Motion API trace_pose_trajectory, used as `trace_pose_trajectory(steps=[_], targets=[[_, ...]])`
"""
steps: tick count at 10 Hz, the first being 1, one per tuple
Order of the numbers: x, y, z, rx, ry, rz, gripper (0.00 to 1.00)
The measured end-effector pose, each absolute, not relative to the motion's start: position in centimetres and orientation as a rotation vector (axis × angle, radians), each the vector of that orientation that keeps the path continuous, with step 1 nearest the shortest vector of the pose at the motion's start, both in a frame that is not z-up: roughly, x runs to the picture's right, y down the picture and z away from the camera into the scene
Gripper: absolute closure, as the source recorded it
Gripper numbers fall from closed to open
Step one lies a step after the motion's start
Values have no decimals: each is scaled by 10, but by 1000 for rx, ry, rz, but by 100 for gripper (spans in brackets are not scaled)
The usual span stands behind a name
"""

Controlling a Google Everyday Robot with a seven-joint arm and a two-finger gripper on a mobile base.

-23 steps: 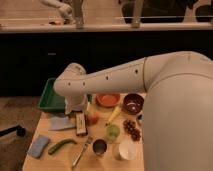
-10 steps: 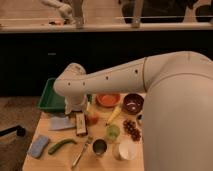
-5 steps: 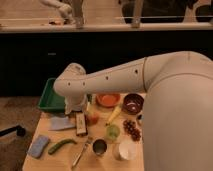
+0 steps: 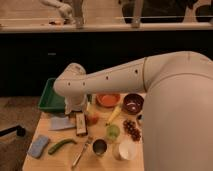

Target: Place pepper in metal cup

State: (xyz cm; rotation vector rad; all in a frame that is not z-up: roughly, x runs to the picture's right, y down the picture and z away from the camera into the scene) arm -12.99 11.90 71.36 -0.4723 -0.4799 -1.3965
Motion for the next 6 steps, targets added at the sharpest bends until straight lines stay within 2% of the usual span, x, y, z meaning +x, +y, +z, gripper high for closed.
trace_pose_trajectory(steps=[2, 6], targets=[[-130, 120, 714, -483, -477, -1374, 20], [-164, 146, 699, -603, -423, -1257, 20]])
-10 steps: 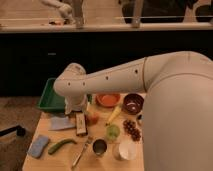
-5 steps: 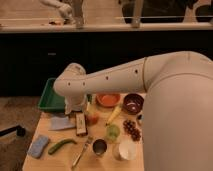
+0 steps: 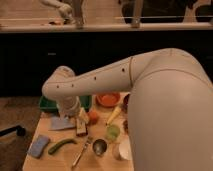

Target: Place pepper in metal cup

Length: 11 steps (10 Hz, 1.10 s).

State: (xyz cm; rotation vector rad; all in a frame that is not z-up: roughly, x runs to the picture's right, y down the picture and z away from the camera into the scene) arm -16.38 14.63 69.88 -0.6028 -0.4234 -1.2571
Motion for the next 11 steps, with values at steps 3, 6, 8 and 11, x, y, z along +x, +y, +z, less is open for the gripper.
trace_pose_trajectory(steps=[3, 6, 8, 11], targets=[[-176, 156, 693, -640, -393, -1149, 20], [-181, 163, 687, -645, -369, -1077, 20], [-179, 162, 687, -645, -369, -1074, 20], [-181, 165, 687, -655, -369, -1052, 20]])
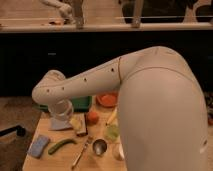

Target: Place pepper in metal cup

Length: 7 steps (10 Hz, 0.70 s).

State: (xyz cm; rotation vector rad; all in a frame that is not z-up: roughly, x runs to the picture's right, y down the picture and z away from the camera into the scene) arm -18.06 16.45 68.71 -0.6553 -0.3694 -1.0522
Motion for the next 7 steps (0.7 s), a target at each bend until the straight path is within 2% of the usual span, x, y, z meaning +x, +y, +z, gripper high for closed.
trace_pose_trajectory(steps=[4, 7], targets=[[-191, 175, 683, -703, -316, -702, 20], [-205, 186, 687, -714, -286, -607, 20]])
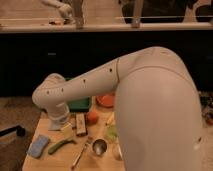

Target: Place pepper in metal cup

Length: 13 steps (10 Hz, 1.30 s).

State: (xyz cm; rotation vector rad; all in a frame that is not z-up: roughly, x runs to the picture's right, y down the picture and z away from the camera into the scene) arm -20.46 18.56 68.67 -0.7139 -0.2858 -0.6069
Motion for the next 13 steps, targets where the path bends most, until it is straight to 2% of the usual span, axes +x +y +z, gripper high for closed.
trace_pose_trajectory(steps=[4, 8, 13], targets=[[-245, 211, 706, -753, -211, -653, 20], [-246, 220, 724, -760, -177, -649, 20], [-246, 220, 725, -760, -176, -647, 20]])
